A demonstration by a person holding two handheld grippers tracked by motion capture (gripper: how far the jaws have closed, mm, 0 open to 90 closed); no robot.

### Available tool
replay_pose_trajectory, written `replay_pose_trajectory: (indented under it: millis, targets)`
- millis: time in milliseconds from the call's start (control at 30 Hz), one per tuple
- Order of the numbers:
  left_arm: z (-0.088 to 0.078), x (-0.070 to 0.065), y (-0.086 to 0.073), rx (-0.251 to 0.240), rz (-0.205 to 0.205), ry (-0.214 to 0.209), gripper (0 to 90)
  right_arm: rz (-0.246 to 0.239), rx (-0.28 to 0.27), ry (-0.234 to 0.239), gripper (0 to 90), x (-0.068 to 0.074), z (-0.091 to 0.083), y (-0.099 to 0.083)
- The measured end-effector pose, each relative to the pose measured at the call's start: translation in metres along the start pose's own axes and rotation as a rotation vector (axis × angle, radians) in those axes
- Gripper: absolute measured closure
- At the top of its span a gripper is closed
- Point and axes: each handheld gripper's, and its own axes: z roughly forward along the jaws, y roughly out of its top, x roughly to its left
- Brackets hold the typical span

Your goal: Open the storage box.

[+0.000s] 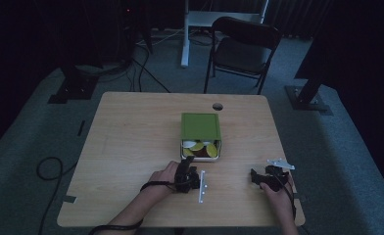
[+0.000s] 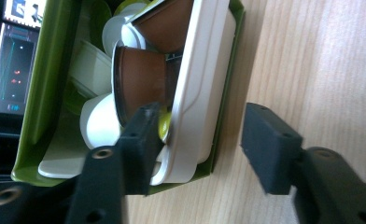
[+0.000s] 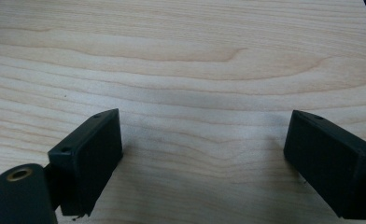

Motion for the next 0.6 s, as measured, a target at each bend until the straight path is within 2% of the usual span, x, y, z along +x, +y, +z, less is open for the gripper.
replay_pose_trajectory:
  millis: [33,67,200,433,533,600]
  targets:
    - [0.0008,-0.001,0.0001,0.0,-0.002,0.008,49.0,0.0,0.0,0.0,10.8,0.0,0.0,0.0]
    - [0.0017,-0.0019,0.0005,0.007,0.021,0.017,51.8,0.0,0.0,0.0,10.8,0.0,0.0,0.0]
    - [0.0035,-0.0043,0.0017,0.016,0.047,0.029,54.8,0.0,0.0,0.0,10.8,0.0,0.0,0.0]
    - [0.0072,-0.0043,0.0049,0.035,0.044,0.043,59.7,0.0,0.0,0.0,10.8,0.0,0.0,0.0]
    - [0.0096,-0.0039,0.0065,0.047,0.049,0.063,64.2,0.0,0.0,0.0,10.8,0.0,0.0,0.0]
    - [0.0102,-0.0028,0.0073,0.05,0.044,0.059,66.1,0.0,0.0,0.0,10.8,0.0,0.0,0.0]
